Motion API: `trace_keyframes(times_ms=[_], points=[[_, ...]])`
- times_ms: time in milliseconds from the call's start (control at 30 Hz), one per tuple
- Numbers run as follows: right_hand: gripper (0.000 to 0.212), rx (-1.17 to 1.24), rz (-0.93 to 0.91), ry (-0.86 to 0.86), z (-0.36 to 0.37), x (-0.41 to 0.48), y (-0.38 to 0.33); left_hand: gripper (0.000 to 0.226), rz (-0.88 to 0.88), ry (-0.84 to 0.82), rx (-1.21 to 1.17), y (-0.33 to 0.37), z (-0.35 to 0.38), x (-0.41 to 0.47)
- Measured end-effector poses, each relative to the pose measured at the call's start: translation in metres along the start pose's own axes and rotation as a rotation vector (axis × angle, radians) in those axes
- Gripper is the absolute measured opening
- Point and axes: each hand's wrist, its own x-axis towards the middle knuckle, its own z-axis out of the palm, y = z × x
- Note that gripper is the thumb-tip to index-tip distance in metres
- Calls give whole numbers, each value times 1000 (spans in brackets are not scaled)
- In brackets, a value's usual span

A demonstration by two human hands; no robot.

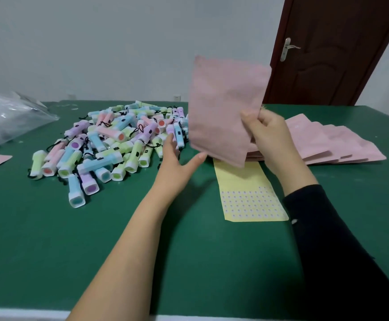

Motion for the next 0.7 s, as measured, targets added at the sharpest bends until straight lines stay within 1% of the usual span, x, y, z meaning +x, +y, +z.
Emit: trace_keyframes(times_ms=[33,67,100,133,200,267,300,333,400,467,567,700], points=[[39,132,55,-15,4,-3,3,87,9,35,-49,1,-3,0],[28,263,105,-18,8,-5,7,75,11,57,-73,2,-6,1],[20,382,143,-19,11,-6,11,59,8,65,-71,3,-8,2],[15,470,169,-16,15,-7,14,42,3,66,-60,4,-10,3],[14,639,206,-12,19,-6,20,19,-6,73,-66,3,-10,3],[27,758,279,-23,22,-7,27,11,-16,122,-107,3,-10,4],[34,772,323,-41,24,-9,31,11,-29,161,-136,2,-9,5],[34,755,361,-82,26,-13,35,11,-51,208,-170,2,-10,5],[20,695,409,-196,33,-23,44,13,-110,293,-255,0,-10,7],[16,726,465,-258,42,-30,49,19,-164,331,-319,0,-9,8],[18,735,508,-271,55,-33,51,34,-208,360,-254,1,-3,6],[16,633,505,-246,65,-38,50,67,-203,373,-113,1,1,3]])
